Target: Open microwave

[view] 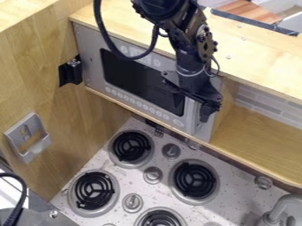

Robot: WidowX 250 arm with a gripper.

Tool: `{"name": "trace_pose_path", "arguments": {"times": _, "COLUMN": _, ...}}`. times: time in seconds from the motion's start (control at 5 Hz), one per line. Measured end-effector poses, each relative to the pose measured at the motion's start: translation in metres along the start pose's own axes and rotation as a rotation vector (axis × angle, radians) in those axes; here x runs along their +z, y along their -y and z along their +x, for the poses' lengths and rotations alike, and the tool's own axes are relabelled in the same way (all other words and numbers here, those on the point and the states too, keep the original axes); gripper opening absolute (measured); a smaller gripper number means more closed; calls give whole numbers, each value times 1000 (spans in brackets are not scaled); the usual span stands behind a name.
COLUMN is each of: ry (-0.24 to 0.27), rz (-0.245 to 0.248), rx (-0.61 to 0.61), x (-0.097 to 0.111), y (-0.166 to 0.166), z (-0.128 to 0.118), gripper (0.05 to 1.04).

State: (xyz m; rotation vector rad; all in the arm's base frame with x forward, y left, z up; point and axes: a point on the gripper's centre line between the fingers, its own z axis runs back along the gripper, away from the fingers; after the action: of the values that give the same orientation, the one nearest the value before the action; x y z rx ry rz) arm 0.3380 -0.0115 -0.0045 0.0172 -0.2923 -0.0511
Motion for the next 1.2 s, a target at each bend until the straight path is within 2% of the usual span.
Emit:
{"name": "trace_pose_path", "arguments": {"times": 0.2, "ry": 6, "rz": -20, "rx": 14, "x": -11, "y": 2, "z": 5, "gripper": 964}}
{"name": "trace_pose_path", "arguments": {"times": 0.6, "ry": 10, "rz": -9, "rx": 10, "x": -14, "y": 0, "z": 6, "gripper": 407}}
{"name": "trace_pose_path", "arguments": {"times": 0.8, "ry": -5, "rz": -3, "rx": 20, "x": -14, "y": -1, "z": -2, "gripper": 359}}
{"name": "trace_pose_path", "arguments": {"times": 1.2, "ry": -77, "rz": 16, "rx": 64, "x": -1, "y": -8, "z": -37, "gripper": 358}}
